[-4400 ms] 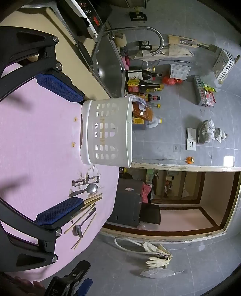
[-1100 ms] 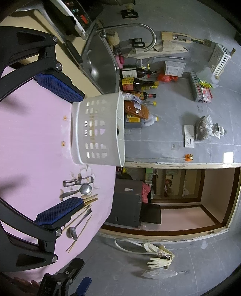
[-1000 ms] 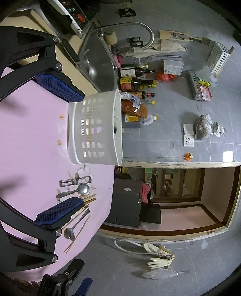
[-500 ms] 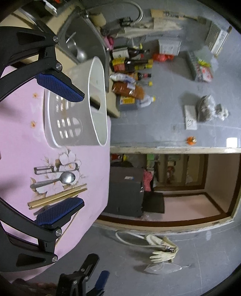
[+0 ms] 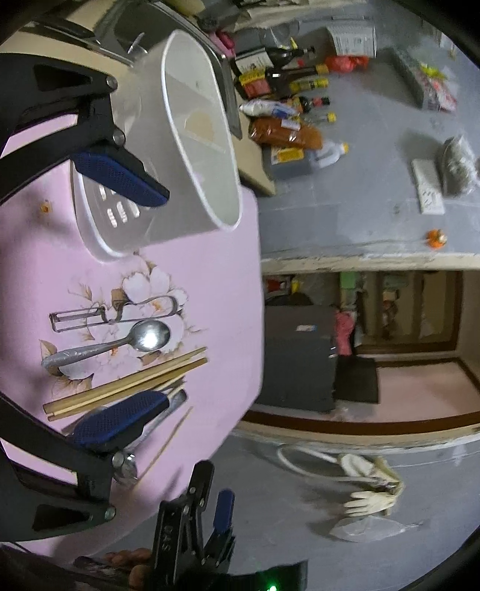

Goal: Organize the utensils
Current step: 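Grasp the metal peeler with the left gripper while the right gripper grasps a chopstick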

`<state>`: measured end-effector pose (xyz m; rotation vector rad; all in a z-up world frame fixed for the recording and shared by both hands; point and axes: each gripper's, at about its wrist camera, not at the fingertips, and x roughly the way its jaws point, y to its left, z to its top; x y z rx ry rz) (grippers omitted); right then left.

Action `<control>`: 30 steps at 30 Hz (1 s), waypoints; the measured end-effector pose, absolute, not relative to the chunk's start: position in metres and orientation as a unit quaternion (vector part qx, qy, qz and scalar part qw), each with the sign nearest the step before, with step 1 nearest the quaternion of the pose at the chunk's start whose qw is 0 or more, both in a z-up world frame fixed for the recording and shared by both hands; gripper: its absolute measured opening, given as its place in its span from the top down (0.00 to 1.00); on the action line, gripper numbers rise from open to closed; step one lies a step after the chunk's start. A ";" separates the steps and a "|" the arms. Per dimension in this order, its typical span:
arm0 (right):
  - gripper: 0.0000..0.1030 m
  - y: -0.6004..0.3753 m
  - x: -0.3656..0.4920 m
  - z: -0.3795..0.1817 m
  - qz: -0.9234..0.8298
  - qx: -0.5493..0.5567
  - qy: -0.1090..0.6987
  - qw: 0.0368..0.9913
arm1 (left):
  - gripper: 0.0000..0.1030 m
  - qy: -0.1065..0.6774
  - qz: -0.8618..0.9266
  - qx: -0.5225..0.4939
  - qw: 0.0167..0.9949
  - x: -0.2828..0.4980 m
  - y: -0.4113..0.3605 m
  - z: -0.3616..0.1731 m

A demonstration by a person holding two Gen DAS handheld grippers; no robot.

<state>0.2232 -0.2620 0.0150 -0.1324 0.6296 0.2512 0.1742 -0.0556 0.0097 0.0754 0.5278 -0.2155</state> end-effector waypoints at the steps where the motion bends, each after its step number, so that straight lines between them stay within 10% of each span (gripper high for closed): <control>1: 0.40 -0.261 0.227 0.010 0.128 -0.065 0.321 0.936 | 0.17 0.270 -0.110 0.041 0.956 0.178 -0.057 0.006; 6: 0.53 -0.259 0.246 -0.010 0.144 -0.070 0.372 0.914 | 0.44 0.334 -0.122 0.053 0.933 0.204 -0.063 -0.013; 13: 0.67 -0.258 0.265 -0.030 0.163 -0.067 0.417 0.891 | 0.57 0.406 -0.118 0.088 0.902 0.226 -0.073 -0.042; 30: 0.83 -0.256 0.292 -0.041 0.163 -0.094 0.472 0.861 | 0.65 0.496 -0.116 0.080 0.857 0.263 -0.073 -0.064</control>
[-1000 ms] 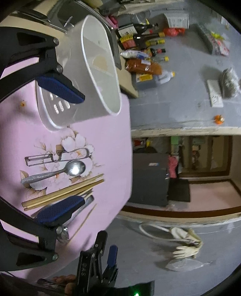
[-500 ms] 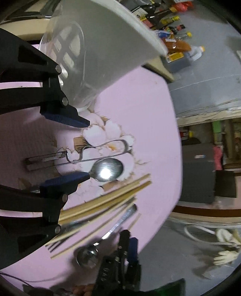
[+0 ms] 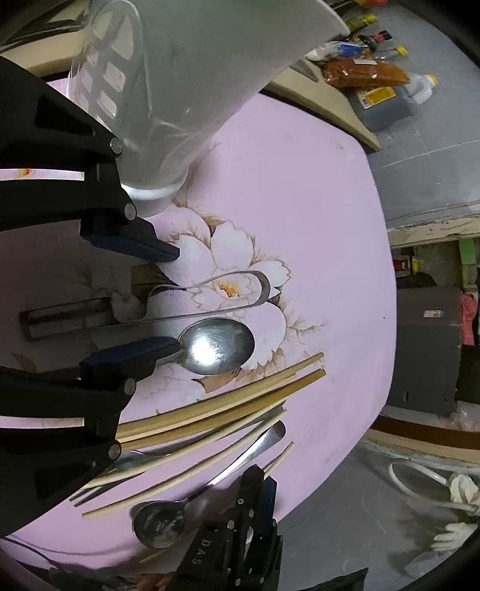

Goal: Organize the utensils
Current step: 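Grasp the metal peeler with the left gripper while the right gripper grasps a chopstick, then lift the peeler and chopstick and lower both into the white caddy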

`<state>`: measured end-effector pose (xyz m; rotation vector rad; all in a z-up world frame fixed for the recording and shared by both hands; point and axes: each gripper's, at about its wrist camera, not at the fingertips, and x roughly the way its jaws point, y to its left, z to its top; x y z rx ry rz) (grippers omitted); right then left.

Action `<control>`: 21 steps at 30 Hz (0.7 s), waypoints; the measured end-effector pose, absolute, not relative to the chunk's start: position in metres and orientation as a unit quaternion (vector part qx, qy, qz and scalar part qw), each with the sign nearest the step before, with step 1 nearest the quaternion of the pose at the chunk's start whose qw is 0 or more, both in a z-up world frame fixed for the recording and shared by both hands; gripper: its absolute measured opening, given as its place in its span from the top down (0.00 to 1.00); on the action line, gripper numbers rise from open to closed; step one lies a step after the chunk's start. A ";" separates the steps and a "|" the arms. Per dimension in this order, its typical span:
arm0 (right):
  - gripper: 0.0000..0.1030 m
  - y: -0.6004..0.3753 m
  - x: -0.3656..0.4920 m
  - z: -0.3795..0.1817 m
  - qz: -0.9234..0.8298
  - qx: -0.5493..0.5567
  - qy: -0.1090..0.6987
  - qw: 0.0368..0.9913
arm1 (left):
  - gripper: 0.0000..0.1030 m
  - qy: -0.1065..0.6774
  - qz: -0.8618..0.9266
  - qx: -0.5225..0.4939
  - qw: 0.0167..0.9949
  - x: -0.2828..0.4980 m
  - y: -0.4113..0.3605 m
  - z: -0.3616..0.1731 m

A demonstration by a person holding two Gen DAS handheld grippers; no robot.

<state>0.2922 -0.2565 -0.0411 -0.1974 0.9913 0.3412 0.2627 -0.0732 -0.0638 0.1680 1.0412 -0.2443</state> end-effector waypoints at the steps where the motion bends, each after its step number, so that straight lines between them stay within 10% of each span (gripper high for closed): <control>1: 0.83 -0.256 0.294 -0.041 0.162 -0.092 0.475 0.860 | 0.67 0.499 -0.117 0.075 0.855 0.264 -0.073 -0.064; 5: 0.87 -0.255 0.300 -0.041 0.165 -0.081 0.488 0.853 | 0.85 0.505 -0.117 0.062 0.853 0.265 -0.070 -0.062; 21: 0.98 -0.262 0.241 -0.006 0.208 0.010 0.368 0.906 | 0.85 0.387 -0.132 -0.019 0.912 0.197 -0.049 -0.025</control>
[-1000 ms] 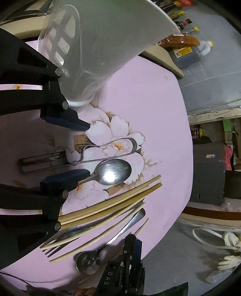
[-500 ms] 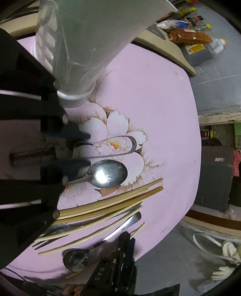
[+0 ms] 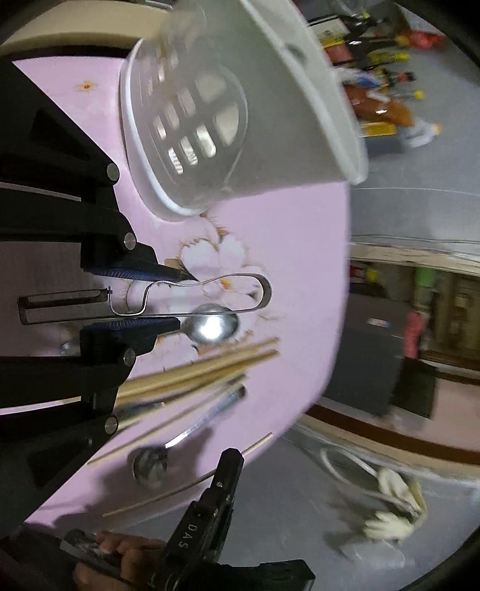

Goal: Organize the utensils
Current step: 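Lift the peeler and chopstick and lower both into the white caddy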

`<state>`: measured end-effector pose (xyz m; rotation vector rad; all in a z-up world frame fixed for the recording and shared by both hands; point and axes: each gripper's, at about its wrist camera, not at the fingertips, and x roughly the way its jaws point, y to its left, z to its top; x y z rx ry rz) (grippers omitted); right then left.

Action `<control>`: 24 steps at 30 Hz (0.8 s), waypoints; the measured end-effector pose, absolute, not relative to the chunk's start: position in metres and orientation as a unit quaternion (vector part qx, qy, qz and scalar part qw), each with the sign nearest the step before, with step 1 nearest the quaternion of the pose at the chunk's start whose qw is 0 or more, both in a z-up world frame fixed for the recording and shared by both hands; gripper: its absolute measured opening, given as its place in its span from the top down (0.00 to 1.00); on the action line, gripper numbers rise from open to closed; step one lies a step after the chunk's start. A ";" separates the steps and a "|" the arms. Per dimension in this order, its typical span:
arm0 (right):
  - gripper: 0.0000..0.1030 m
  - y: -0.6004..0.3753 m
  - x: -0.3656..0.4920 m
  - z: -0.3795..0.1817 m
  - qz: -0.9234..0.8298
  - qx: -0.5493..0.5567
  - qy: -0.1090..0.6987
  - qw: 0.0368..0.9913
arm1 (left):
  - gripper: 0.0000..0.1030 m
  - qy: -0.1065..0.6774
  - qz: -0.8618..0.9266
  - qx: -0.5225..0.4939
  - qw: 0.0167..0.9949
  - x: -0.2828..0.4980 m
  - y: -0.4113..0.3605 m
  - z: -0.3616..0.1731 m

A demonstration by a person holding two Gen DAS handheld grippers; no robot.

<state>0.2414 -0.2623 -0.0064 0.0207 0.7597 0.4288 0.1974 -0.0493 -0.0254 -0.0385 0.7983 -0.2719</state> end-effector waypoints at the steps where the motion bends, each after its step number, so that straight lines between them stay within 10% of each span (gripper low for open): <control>1: 0.98 -0.261 0.231 -0.002 0.208 0.011 0.345 0.915 | 0.85 0.369 -0.132 -0.019 0.920 0.190 -0.049 -0.021; 24: 0.98 -0.119 0.208 0.135 0.339 0.134 0.009 0.931 | 0.85 0.086 0.000 -0.121 0.989 0.158 0.090 0.116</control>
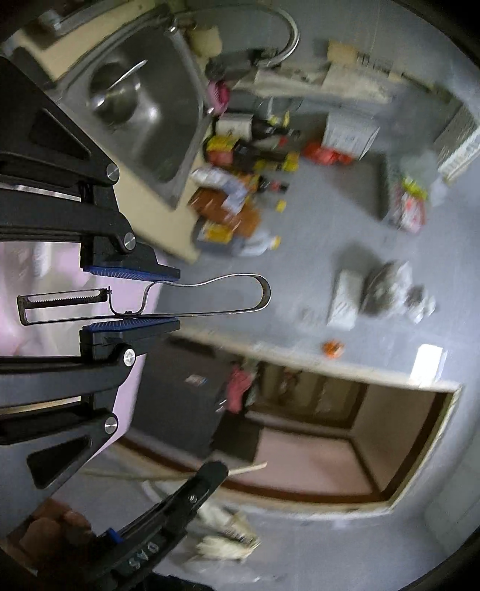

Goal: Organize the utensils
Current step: 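Lift the peeler and chopstick and lower both into the white caddy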

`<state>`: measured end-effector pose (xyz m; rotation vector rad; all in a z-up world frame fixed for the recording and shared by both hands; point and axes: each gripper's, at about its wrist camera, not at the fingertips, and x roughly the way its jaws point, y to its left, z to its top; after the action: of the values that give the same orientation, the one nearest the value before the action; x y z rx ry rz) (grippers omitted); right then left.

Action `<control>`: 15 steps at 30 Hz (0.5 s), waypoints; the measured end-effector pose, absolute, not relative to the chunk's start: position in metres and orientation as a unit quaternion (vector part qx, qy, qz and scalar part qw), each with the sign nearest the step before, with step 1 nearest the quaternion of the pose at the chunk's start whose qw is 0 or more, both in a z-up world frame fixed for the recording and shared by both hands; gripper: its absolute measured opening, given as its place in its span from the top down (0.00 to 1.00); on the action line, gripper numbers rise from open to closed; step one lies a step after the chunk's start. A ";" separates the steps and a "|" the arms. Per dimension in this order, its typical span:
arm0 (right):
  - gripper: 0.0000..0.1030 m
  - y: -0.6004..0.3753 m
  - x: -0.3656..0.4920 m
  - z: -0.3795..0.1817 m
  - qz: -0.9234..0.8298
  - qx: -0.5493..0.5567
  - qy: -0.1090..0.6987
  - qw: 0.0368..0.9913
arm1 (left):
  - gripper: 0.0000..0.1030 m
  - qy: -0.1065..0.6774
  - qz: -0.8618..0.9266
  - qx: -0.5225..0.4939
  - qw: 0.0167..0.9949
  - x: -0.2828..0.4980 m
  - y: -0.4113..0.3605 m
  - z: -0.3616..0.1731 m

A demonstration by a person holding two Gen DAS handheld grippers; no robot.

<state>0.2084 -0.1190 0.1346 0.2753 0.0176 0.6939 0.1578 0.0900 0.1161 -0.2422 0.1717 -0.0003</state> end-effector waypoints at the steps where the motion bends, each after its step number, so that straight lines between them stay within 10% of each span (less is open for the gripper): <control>1: 0.98 -0.110 0.212 0.137 0.341 0.140 0.002 0.929 | 0.85 0.075 0.003 -0.127 0.989 0.160 0.101 0.116; 15: 0.98 -0.070 0.241 0.101 0.286 0.142 -0.040 0.947 | 0.85 0.077 0.012 -0.194 0.978 0.200 0.161 0.075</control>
<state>0.2414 -0.0695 0.1011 0.2900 -0.0825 0.5828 0.2000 0.1613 0.0750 -0.3908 0.1543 0.0237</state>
